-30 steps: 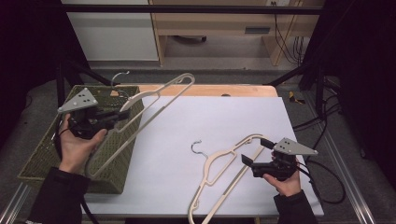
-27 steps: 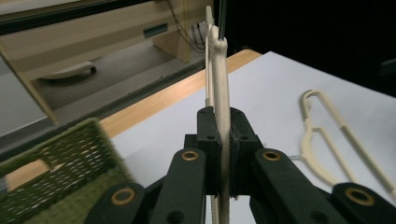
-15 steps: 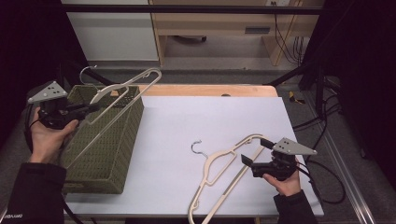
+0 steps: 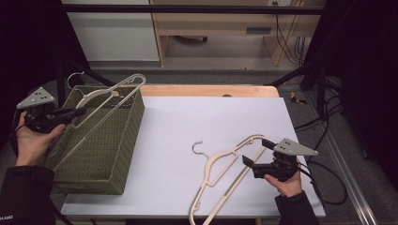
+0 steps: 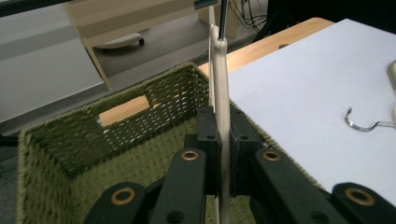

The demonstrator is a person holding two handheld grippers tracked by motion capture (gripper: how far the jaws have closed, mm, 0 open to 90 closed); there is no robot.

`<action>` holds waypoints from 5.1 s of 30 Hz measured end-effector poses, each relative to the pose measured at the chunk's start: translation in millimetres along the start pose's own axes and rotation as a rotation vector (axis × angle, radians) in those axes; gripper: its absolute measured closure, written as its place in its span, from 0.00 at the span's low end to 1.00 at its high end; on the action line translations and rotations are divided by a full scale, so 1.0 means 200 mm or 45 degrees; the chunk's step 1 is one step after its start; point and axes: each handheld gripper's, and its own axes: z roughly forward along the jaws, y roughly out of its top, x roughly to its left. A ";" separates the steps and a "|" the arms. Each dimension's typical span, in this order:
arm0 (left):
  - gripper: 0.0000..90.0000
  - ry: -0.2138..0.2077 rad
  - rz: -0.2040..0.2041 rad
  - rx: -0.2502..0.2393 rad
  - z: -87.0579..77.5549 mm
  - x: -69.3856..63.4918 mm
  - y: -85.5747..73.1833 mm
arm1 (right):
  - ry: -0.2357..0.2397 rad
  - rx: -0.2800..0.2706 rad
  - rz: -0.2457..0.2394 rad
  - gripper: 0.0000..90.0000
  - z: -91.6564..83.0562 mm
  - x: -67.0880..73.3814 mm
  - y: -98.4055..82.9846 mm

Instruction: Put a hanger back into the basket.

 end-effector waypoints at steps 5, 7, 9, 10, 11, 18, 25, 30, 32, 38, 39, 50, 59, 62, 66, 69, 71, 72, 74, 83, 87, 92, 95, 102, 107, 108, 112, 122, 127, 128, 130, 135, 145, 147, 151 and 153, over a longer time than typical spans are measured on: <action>0.95 0.044 0.025 0.020 -0.03 0.05 -0.08 | -0.002 0.001 0.002 0.06 0.00 0.00 0.00; 0.95 0.045 0.025 0.006 -0.03 0.06 -0.09 | -0.002 0.002 -0.002 0.06 0.00 0.00 0.00; 0.95 0.050 0.034 0.019 -0.03 0.06 -0.10 | -0.001 0.003 -0.002 0.06 0.00 0.00 0.00; 0.95 0.053 0.047 0.050 -0.01 0.05 -0.11 | 0.000 0.009 0.003 0.06 0.00 0.00 0.00; 0.95 0.053 0.047 0.050 -0.01 0.05 -0.11 | 0.000 0.009 0.003 0.06 0.00 0.00 0.00; 0.95 0.086 0.088 0.149 0.06 0.03 -0.19 | 0.006 0.012 -0.014 0.06 0.01 0.00 0.00; 0.95 0.087 0.083 0.160 0.14 -0.04 -0.32 | 0.005 0.019 -0.007 0.06 0.02 0.01 -0.01; 0.93 0.088 0.093 0.171 0.19 -0.09 -0.38 | 0.008 0.028 -0.010 0.06 0.02 0.01 -0.01; 0.92 0.082 0.094 0.193 0.21 -0.11 -0.41 | 0.009 0.027 -0.014 0.06 0.03 0.01 -0.01; 0.89 0.051 0.114 0.305 0.25 -0.13 -0.43 | 0.011 0.030 -0.012 0.06 0.03 0.01 -0.01; 0.88 0.048 0.112 0.319 0.25 -0.13 -0.43 | 0.011 0.030 -0.015 0.06 0.03 0.01 -0.01; 0.84 -0.012 0.127 0.420 0.29 -0.16 -0.45 | 0.013 0.030 -0.016 0.06 0.03 0.02 -0.01; 0.81 -0.035 0.155 0.498 0.31 -0.20 -0.45 | 0.020 0.030 -0.024 0.06 0.02 0.02 -0.01; 0.80 -0.035 0.169 0.523 0.32 -0.20 -0.46 | 0.018 0.030 -0.022 0.06 0.03 0.02 -0.01; 0.77 -0.041 0.187 0.549 0.33 -0.22 -0.46 | 0.019 0.032 -0.026 0.06 0.03 0.02 -0.01; 0.75 -0.040 0.196 0.553 0.34 -0.22 -0.47 | 0.018 0.029 -0.029 0.06 0.03 0.02 -0.01; 0.74 -0.038 0.203 0.558 0.34 -0.23 -0.47 | 0.018 0.028 -0.029 0.06 0.03 0.02 -0.01; 0.73 -0.035 0.205 0.559 0.33 -0.23 -0.47 | 0.019 0.028 -0.029 0.06 0.03 0.02 -0.01; 0.72 -0.036 0.205 0.543 0.33 -0.22 -0.46 | 0.018 0.029 -0.030 0.06 0.03 0.02 -0.01; 0.53 -0.009 0.216 0.440 0.28 -0.22 -0.41 | 0.022 0.029 -0.030 0.06 0.03 0.02 -0.01; 0.44 0.009 0.189 0.367 0.24 -0.22 -0.38 | 0.023 0.030 -0.030 0.06 0.03 0.03 -0.01; 0.31 0.002 0.112 0.206 0.15 -0.22 -0.33 | 0.028 0.030 -0.038 0.06 0.03 0.04 0.00; 0.24 0.003 0.070 0.113 0.09 -0.23 -0.29 | 0.035 0.035 -0.041 0.06 0.04 0.05 0.00; 0.15 0.016 0.022 -0.097 0.00 -0.36 -0.17 | 0.041 0.034 -0.044 0.06 0.06 0.06 0.02; 0.13 0.008 0.015 -0.170 -0.02 -0.45 -0.13 | 0.053 0.040 -0.056 0.06 0.09 0.08 0.04; 0.13 0.011 0.014 -0.181 -0.02 -0.48 -0.12 | 0.054 0.040 -0.060 0.06 0.10 0.08 0.04; 0.12 -0.007 0.003 -0.227 -0.01 -0.58 -0.11 | 0.063 0.043 -0.063 0.06 0.11 0.09 0.05; 0.12 -0.146 -0.077 -0.310 0.08 -0.84 -0.13 | 0.089 0.065 -0.073 0.06 0.20 0.12 0.08; 0.12 -0.245 -0.057 -0.233 0.19 -0.96 -0.18 | 0.102 0.077 -0.072 0.07 0.27 0.14 0.09; 0.12 -0.266 -0.056 -0.220 0.21 -0.99 -0.19 | 0.101 0.078 -0.070 0.07 0.28 0.14 0.09; 0.12 -0.297 -0.050 -0.207 0.25 -1.02 -0.22 | 0.105 0.080 -0.069 0.07 0.29 0.14 0.10; 0.12 -0.338 -0.035 -0.164 0.33 -1.07 -0.27 | 0.107 0.110 -0.070 0.08 0.37 0.14 0.10; 0.12 -0.355 -0.089 -0.106 0.39 -1.05 -0.38 | 0.086 0.220 -0.071 0.10 0.52 0.15 0.05; 0.11 -0.361 -0.080 -0.090 0.40 -1.05 -0.40 | 0.093 0.247 -0.082 0.11 0.55 0.16 0.04; 0.10 -0.371 -0.061 -0.064 0.42 -1.05 -0.42 | 0.091 0.290 -0.084 0.14 0.62 0.18 0.04; 0.09 -0.374 -0.045 -0.052 0.42 -1.06 -0.43 | 0.081 0.311 -0.110 0.16 0.65 0.19 0.03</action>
